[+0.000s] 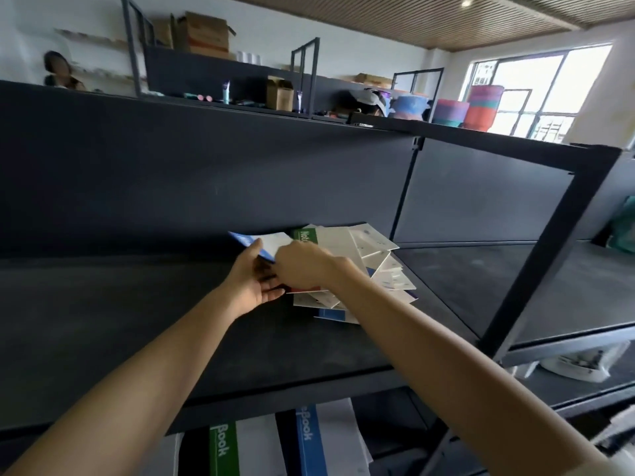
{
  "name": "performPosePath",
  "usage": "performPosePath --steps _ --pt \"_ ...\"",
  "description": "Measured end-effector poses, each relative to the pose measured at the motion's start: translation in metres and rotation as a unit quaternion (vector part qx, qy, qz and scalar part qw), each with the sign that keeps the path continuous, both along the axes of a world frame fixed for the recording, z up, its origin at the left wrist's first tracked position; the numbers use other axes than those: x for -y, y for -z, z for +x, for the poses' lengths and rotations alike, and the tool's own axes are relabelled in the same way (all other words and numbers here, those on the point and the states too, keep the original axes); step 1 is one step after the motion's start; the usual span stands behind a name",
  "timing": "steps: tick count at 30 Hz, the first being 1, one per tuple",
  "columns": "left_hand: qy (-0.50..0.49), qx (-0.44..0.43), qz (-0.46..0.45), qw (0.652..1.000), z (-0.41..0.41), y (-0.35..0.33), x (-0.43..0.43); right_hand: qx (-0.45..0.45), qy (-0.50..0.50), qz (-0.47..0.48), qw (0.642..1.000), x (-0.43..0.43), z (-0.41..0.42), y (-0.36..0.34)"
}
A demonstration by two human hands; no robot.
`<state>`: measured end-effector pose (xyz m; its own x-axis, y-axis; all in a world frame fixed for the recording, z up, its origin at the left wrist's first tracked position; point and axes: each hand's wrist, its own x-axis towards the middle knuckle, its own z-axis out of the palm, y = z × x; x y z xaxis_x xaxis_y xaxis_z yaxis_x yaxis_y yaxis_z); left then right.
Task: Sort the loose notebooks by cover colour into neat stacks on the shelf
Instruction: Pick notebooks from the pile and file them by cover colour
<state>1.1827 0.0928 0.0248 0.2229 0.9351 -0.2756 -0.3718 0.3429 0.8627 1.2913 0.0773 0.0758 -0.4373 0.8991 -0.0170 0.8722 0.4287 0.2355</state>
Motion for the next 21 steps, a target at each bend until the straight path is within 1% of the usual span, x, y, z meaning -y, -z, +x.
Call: performPosePath --steps 1,2,4,6,7,8,11,13,16,21 --pt "-0.008 0.043 -0.02 0.999 -0.003 0.0 -0.002 0.006 -0.017 -0.018 1.0 0.004 -0.008 0.0" --pt "-0.013 0.067 -0.026 0.997 -0.004 0.0 -0.001 0.005 -0.025 -0.035 0.999 0.007 -0.014 0.0" --pt "-0.026 0.061 -0.016 0.998 -0.009 0.001 0.002 -0.034 -0.018 -0.062 0.997 0.006 -0.019 0.001" --pt "-0.05 0.041 -0.003 0.998 -0.018 0.005 0.005 -0.119 0.026 -0.089 0.989 -0.001 -0.011 0.005" --pt "-0.061 0.035 -0.006 0.998 -0.024 0.007 0.004 -0.143 0.056 -0.089 0.984 -0.006 -0.004 0.01" --pt "-0.066 0.028 -0.008 0.997 -0.03 0.009 0.004 -0.147 0.079 -0.083 0.982 -0.01 0.004 0.015" --pt "-0.08 -0.019 -0.013 0.997 -0.05 0.012 0.0 -0.1 0.129 -0.058 0.985 -0.025 0.023 0.038" --pt "-0.094 -0.032 -0.02 0.995 -0.066 0.011 -0.002 -0.069 0.147 -0.048 0.986 -0.03 0.023 0.044" --pt "-0.106 -0.036 -0.021 0.994 -0.09 0.01 -0.003 -0.025 0.147 -0.028 0.988 -0.033 0.018 0.045" --pt "-0.085 -0.043 -0.011 0.995 -0.115 0.008 0.008 0.033 0.13 0.003 0.991 -0.027 0.008 0.046"
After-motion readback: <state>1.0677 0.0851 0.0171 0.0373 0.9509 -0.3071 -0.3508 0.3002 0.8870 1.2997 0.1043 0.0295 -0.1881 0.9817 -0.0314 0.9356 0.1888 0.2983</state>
